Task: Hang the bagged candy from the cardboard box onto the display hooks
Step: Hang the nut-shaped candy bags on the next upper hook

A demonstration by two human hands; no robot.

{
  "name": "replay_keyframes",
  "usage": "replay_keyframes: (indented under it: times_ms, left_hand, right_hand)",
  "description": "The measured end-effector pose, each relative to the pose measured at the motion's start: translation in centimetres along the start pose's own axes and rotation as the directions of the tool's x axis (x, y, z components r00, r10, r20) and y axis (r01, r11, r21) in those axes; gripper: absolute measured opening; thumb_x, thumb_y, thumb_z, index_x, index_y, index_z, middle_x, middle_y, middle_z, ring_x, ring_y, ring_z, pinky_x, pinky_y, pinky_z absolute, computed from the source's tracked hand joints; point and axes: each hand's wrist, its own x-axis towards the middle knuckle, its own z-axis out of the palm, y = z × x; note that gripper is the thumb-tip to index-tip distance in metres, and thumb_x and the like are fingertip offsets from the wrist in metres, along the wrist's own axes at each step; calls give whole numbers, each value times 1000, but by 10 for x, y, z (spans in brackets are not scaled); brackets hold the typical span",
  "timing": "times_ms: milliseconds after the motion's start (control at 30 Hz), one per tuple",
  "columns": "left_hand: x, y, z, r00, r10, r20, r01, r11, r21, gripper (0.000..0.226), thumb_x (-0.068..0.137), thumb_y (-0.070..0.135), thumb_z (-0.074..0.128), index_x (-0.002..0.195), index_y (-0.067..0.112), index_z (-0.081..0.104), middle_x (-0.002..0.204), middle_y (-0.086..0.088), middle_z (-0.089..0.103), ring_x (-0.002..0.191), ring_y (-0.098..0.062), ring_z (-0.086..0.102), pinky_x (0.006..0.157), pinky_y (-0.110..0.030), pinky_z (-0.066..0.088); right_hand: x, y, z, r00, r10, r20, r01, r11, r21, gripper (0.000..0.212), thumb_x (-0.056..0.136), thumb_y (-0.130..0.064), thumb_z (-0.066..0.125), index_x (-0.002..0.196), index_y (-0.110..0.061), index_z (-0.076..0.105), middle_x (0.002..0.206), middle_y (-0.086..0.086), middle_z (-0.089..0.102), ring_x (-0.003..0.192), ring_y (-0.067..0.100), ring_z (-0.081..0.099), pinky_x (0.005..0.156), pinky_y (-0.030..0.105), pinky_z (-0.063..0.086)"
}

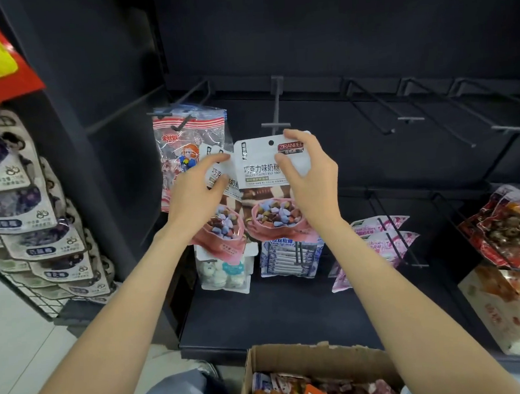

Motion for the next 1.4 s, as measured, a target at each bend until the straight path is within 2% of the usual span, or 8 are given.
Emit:
replay_keyframes:
  times_ms: [200, 300, 400, 600, 867, 1033, 1167, 1400]
  left_hand:
    - [6, 20, -2, 998, -50, 28, 54, 979, -196, 18, 91, 18, 59, 106, 26, 63, 105, 18, 60, 98, -10, 58, 84, -25, 44]
    - [14, 25, -3, 999, -29, 31, 34, 979, -202, 23, 97, 23, 50, 113, 17, 64, 105, 8, 65, 84, -4, 54, 72, -10, 41]
    - [14, 21, -3, 1000, -20, 19, 24, 971, -240, 33, 99, 36, 44, 110, 14, 66, 105, -8, 69, 91, -17, 60, 84, -31, 47]
    - [14, 19, 3, 999, 4, 42, -1, 997, -71, 32, 91, 42, 58, 104, 15, 70, 100, -2, 71, 91, -17, 63, 84, -31, 46]
    - [49, 22, 24, 998, -52, 32, 51, 998, 43, 35, 95, 40, 53, 85, 9, 68, 62, 0, 60, 55, -12, 52, 60, -24, 39]
    - [48, 4, 27, 998, -63, 26, 62, 997, 46, 35, 92, 42, 56, 110, 15, 69, 96, -7, 72, 72, -25, 66, 73, -30, 50]
    - [25, -10, 9, 999, -42, -33, 44, 998, 45, 28, 94, 35, 56, 110, 17, 69, 97, 5, 69, 67, -11, 59, 68, -16, 42]
    - [-1, -12, -9, 964, -73, -258, 2, 965, -264, 22, 94, 36, 55, 105, 23, 70, 91, 18, 66, 81, 5, 60, 69, -16, 47]
  right_hand:
    - [3, 7, -4, 997, 56, 43, -57, 998, 14, 31, 91, -21, 63, 122, -17, 59, 108, -13, 62, 99, 5, 61, 87, 32, 51]
    - [6, 6, -4, 999, 52, 7, -52, 999, 14, 31, 91, -22, 63, 121, -18, 59, 107, -13, 62, 99, 3, 60, 89, 27, 49]
    - [8, 5, -1, 999, 24, 23, -23, 999, -32, 33, 90, -22, 64, 122, -16, 59, 112, -13, 62, 102, 1, 58, 91, 17, 44]
    - [7, 14, 6, 1000, 12, 14, -11, 998, -56, 34, 90, -20, 63, 123, -17, 57, 110, -19, 57, 100, -7, 50, 86, 2, 35]
    - [36, 29, 15, 985, 172, 9, -166, 962, -218, 43, 89, -35, 64, 124, -25, 42, 97, -7, 65, 83, 16, 63, 71, 36, 50]
    - [71, 43, 21, 962, 269, -52, -270, 897, -351, 46, 88, -38, 66, 119, -15, 40, 103, 1, 67, 80, 19, 59, 68, 32, 40]
    - [86, 47, 30, 965, 239, -105, -261, 864, -430, 44, 88, -35, 65, 118, -14, 42, 105, 6, 67, 91, 31, 63, 68, 34, 38]
    - [21, 30, 10, 942, 292, -167, -308, 948, -83, 44, 92, -34, 60, 128, -14, 47, 123, 4, 53, 109, 17, 51, 90, 27, 43]
